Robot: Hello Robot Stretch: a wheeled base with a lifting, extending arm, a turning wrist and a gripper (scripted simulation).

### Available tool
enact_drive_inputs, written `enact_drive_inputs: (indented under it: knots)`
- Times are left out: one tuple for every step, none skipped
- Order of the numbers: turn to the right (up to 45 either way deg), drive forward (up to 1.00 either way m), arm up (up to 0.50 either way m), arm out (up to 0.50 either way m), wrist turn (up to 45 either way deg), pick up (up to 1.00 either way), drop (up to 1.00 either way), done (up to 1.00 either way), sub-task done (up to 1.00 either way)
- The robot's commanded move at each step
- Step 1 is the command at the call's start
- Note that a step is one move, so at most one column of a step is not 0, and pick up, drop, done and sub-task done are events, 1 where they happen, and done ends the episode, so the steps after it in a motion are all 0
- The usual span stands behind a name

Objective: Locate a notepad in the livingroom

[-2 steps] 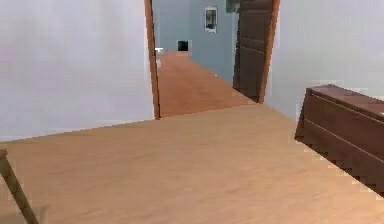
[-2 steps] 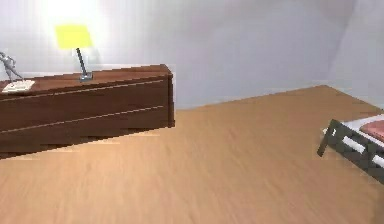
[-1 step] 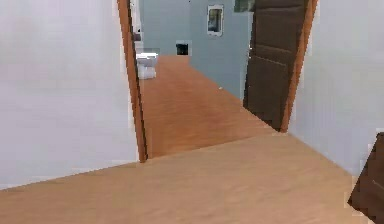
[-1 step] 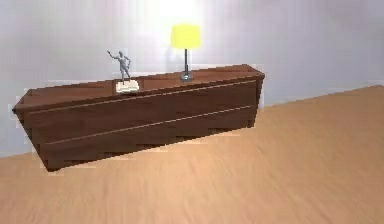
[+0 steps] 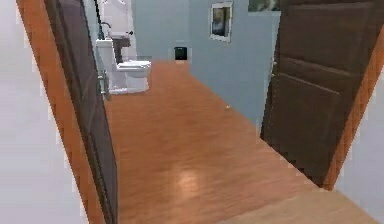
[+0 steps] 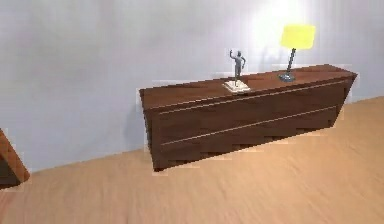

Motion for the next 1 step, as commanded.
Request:
enact_drive_inputs:
  knots:
    - [3.0,0.00,0.00,0.00,0.0,0.00,0.00,0.00,0.00]
